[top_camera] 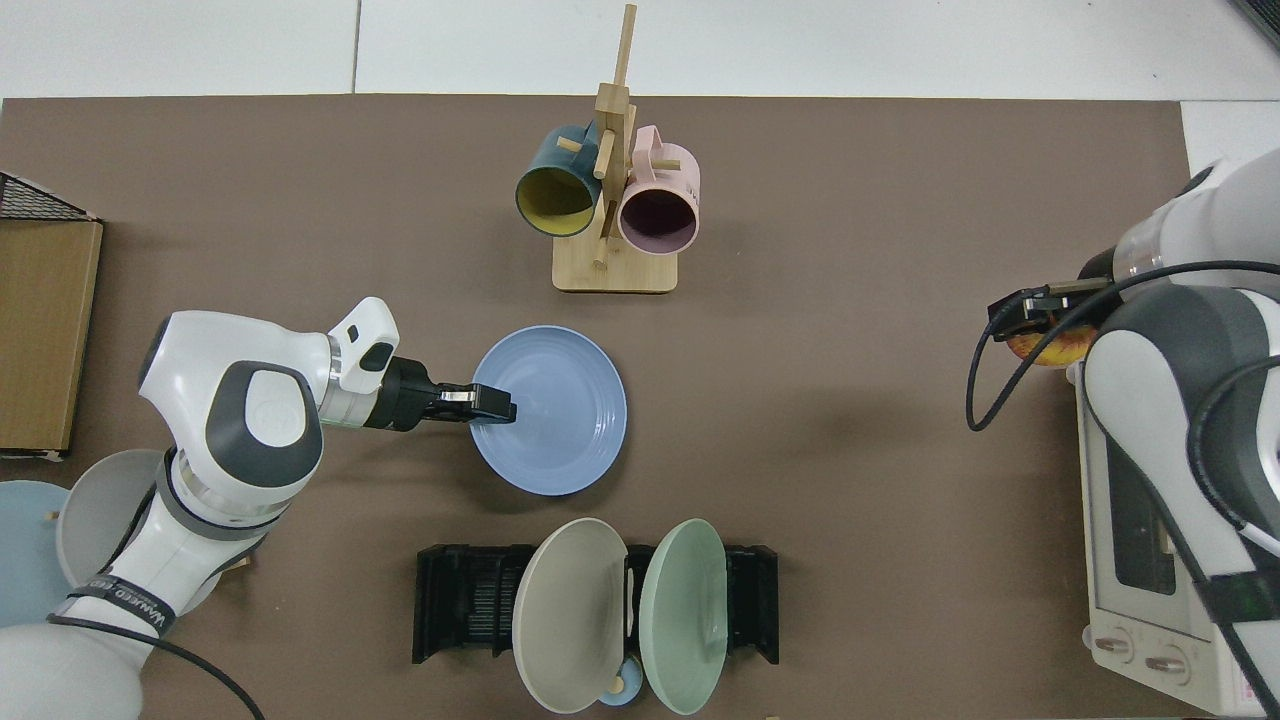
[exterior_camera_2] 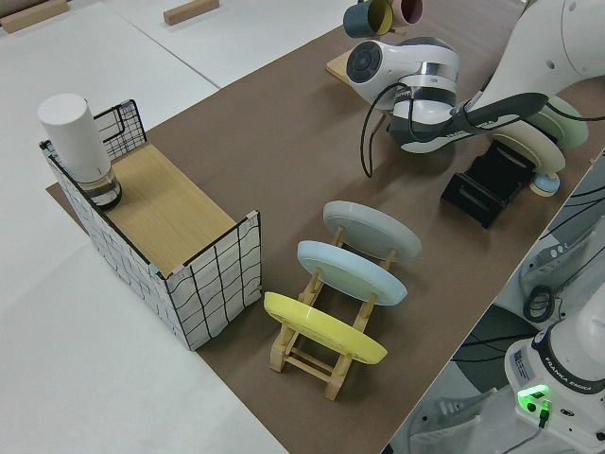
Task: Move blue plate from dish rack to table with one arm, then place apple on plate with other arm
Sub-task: 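Lift the blue plate out of the rack and lower it onto the table, then open the left gripper and withdraw while the right gripper carries the apple, then lower the apple onto the blue plate and open the right gripper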
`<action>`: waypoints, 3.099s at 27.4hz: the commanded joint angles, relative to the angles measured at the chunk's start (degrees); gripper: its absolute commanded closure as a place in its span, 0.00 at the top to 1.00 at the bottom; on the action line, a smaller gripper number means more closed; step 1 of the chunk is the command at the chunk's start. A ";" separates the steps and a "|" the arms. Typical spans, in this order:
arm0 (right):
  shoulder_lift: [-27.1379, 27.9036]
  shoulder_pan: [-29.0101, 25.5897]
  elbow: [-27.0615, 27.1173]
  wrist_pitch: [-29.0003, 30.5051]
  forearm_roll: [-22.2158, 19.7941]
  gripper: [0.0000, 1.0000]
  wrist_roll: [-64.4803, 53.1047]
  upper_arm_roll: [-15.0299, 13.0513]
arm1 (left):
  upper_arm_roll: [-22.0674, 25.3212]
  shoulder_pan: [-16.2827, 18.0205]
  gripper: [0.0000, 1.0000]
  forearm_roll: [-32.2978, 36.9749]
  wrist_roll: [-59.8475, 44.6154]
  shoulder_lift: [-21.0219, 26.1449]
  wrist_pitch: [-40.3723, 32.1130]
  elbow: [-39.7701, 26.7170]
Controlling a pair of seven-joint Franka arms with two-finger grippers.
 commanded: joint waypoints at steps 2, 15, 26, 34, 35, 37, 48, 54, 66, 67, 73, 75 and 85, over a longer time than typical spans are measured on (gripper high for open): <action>-0.36 1.27 0.14 -0.93 0.13 0.00 0.11 0.22 | -0.98 -0.19 0.00 -2.83 0.94 0.46 2.27 -0.91; -0.63 3.03 -0.12 -0.58 0.22 0.00 0.82 0.30 | -2.91 -0.28 0.89 -3.45 -0.90 0.46 3.32 -1.17; -0.63 4.87 -2.23 0.30 0.39 0.00 1.17 0.39 | -3.00 -0.28 0.97 -3.10 -1.34 -0.07 3.32 -1.17; -0.02 9.09 -6.53 8.37 1.18 0.00 7.48 0.39 | -2.21 -0.01 1.00 6.63 -7.21 -5.16 0.87 -0.65; 0.42 9.70 -7.32 10.30 1.18 0.00 8.45 0.39 | -2.21 -0.01 1.00 9.01 -9.49 -5.78 0.34 -0.47; 1.91 10.76 -8.12 13.21 1.18 0.00 10.39 0.39 | -2.21 0.07 1.00 13.84 -14.50 -6.75 -0.45 0.14; 6.75 17.26 -7.25 17.52 2.85 0.00 19.44 0.39 | 0.95 -0.28 1.00 41.71 -24.63 -12.73 -16.61 10.67; 9.65 20.87 -4.44 17.79 2.94 0.00 25.85 0.39 | 6.48 -4.49 1.00 48.84 -24.46 -12.81 -26.46 19.12; 17.12 28.78 2.59 17.88 2.59 0.00 38.87 0.39 | 9.48 -5.64 1.00 52.80 -24.02 -15.98 -30.86 27.38; 17.82 29.39 3.38 17.88 2.68 0.00 39.66 0.39 | 9.48 -5.55 1.00 52.89 -24.02 -15.81 -31.48 28.43; 20.99 31.68 7.95 17.79 2.77 0.00 45.10 0.48 | 9.74 -5.73 1.00 52.89 -24.02 -15.80 -31.92 29.15; 22.57 32.99 9.27 17.88 2.68 0.00 47.39 0.48 | 10.88 -6.25 1.00 52.89 -24.02 -15.80 -32.01 29.15; 26.26 35.46 11.30 20.34 3.12 0.00 53.46 0.57 | 11.06 -5.46 1.00 52.80 -23.40 -12.73 -35.51 34.23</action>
